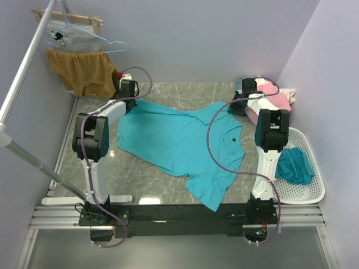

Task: Fold and stack the t-shirts
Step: Grap the side of the flattened tshirt furthest away from the robot with both arms

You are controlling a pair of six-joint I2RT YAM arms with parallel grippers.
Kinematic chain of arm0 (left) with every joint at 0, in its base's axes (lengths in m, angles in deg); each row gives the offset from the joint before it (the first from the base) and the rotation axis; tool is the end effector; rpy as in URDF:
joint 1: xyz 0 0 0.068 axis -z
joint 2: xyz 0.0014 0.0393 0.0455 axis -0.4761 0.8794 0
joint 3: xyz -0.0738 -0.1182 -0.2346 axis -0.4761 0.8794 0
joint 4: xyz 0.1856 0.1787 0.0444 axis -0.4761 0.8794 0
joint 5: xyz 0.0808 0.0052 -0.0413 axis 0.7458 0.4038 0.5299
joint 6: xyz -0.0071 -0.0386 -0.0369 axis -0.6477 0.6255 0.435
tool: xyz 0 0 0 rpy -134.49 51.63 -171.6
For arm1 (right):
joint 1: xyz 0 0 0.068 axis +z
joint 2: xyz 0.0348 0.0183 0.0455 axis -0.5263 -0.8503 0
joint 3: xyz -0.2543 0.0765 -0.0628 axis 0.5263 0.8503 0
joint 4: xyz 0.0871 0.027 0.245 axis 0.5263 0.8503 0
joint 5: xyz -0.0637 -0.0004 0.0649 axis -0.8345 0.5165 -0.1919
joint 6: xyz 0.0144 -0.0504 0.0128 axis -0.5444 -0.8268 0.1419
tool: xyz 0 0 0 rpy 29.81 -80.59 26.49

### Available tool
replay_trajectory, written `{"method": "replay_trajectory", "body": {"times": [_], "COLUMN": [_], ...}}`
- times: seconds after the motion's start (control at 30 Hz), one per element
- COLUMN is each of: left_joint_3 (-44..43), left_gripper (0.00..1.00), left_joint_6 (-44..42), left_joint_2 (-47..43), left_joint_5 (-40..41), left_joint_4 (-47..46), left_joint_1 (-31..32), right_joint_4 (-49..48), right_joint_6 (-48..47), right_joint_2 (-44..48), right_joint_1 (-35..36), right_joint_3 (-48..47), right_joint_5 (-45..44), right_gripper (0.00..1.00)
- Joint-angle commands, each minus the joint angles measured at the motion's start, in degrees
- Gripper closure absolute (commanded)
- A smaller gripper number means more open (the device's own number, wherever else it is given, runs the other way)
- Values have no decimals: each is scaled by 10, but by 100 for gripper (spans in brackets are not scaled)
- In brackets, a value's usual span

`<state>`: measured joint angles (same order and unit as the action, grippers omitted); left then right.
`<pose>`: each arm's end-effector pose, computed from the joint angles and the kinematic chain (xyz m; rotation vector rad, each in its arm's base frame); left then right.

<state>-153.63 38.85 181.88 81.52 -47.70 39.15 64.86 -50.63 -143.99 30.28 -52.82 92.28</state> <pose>0.4664 -0.0745 0.1990 -0.2771 2.1740 0.1931 0.4969 -0.0063 0.1609 0.4780 2.5052 0.3856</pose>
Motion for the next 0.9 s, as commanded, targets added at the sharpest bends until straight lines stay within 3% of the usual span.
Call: {"method": "replay_trajectory", "body": {"times": [0.0,0.27,0.53,0.73,0.87], "left_joint_3": [-14,-40,-59,-57,-57], "left_gripper": [99,99,99,99,99], "left_joint_6": [-16,-27,-21,-20,-24], "left_joint_2": [-9,-5,17,17,20], "left_joint_5": [7,-21,-43,-48,-44], "left_joint_4": [-13,7,23,25,28], "left_joint_1": [-14,-31,-31,-31,-31], "right_joint_4": [-74,-31,-20,11,19], "right_joint_6": [8,47,57,46,46], "right_joint_2": [97,159,205,102,29], "right_joint_1": [-3,-4,-3,-1,1], "right_joint_3": [26,-16,52,-12,-57], "right_joint_5": [66,176,153,164,145], "right_gripper": [100,100,100,100,93]}}
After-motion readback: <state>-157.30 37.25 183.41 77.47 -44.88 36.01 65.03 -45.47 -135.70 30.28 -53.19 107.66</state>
